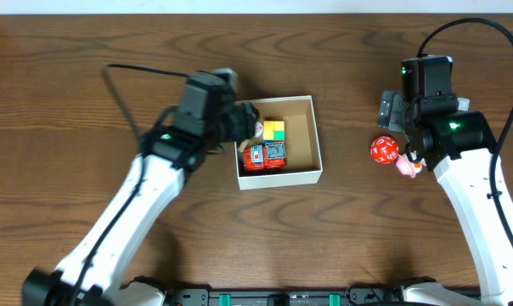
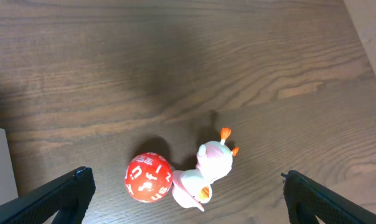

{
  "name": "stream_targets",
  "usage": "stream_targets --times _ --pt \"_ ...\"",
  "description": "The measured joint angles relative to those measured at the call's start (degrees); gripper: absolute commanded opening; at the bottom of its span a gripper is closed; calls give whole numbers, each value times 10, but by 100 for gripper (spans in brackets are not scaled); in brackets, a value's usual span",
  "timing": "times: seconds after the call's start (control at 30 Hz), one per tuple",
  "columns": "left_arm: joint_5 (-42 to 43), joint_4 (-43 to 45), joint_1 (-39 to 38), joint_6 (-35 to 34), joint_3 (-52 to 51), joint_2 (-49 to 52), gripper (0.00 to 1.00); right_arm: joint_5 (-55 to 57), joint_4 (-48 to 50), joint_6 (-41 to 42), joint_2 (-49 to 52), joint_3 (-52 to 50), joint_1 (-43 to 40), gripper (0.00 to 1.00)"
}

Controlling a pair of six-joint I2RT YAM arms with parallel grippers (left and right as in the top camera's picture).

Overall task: Pack container
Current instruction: 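Release the pig toy in the box and raise the left gripper, then lower the right gripper onto the bird plush and grasp it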

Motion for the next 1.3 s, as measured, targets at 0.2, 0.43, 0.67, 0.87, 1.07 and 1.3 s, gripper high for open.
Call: stream_targets --times 0.2,0.43,0.67,0.87,1.07,1.3 --pt "-129 -36 60 73 0 -52 98 0 0 0 0 0 0 99" --pt "-205 -80 96 96 0 -58 98 0 0 0 0 0 0 99" --pt "-218 -90 97 98 0 -58 98 0 0 0 0 0 0 99" --pt "-222 -90 97 98 0 -58 98 0 0 0 0 0 0 99" --pt "-224 -90 97 98 0 -58 98 -26 16 1 0 0 0 99" --pt "-224 -90 97 98 0 -58 98 -95 19 2 0 0 0 99"
